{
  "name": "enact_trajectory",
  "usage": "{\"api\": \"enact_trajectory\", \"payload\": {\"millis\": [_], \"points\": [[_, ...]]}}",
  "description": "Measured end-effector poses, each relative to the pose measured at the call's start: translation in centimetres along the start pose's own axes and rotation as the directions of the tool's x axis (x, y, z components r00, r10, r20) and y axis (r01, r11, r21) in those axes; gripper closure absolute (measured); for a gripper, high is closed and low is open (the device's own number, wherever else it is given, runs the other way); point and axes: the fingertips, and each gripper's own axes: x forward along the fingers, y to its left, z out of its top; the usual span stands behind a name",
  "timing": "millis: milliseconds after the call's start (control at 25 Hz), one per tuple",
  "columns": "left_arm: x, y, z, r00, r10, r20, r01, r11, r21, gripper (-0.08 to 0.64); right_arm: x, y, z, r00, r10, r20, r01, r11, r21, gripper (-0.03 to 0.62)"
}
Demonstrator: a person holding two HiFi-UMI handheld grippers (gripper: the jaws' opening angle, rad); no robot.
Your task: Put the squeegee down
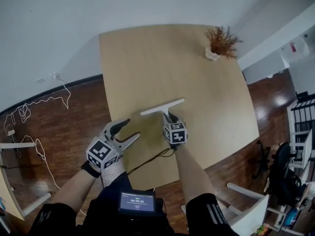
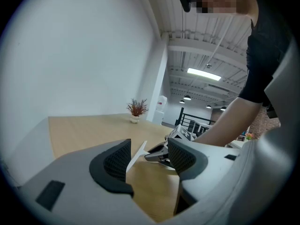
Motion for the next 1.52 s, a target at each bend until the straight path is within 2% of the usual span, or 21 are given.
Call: {"api": "enact_trajectory", "payload": {"millis": [600,760,920,1040,1240,1400,1520], "points": [[-0.8,0.1,-1.3,1.0,-0.006,-0.012,0.006,1.0,-0.012,0.305,1.4,-0.3,-1.1,0.999,-0.013,-0.029,0.014,0.999,0.03,0.478],[-1.6,-0.3,-0.7,1.0,-0.007,-0.004,0.007,1.0,-0.003,0.305,0.1,-0.1,0.3,0.999,-0.032,0.023,0.031,0.998,0.05,0.46],[-2.9,-1.5,-0.2,1.0,-0.002,0.004,0.002,1.0,0.009,0.305,-3.1,2.0,2.6,0.994,-0.005,0.11,0.004,1.0,0.014,0.446],[-3.6,-2.9,0.9,1.0,0.002,0.028,-0.003,0.999,0.032,0.305,-7.3,3.3,4.9,0.979,0.025,0.205,-0.024,1.0,-0.006,0.446],[-5.7,-6.6,2.0,0.998,0.014,0.058,-0.018,0.998,0.054,0.305,-16.5,6.7,7.2,0.931,0.104,0.35,-0.101,0.995,-0.028,0.445],[-7.7,-10.4,2.3,0.997,0.037,0.074,-0.043,0.996,0.083,0.305,-24.3,9.5,6.6,0.893,0.162,0.421,-0.14,0.987,-0.084,0.445],[-9.1,-14.1,2.3,0.994,0.053,0.094,-0.063,0.993,0.097,0.305,-29.6,10.8,4.5,0.871,0.193,0.451,-0.162,0.981,-0.106,0.445]]}}
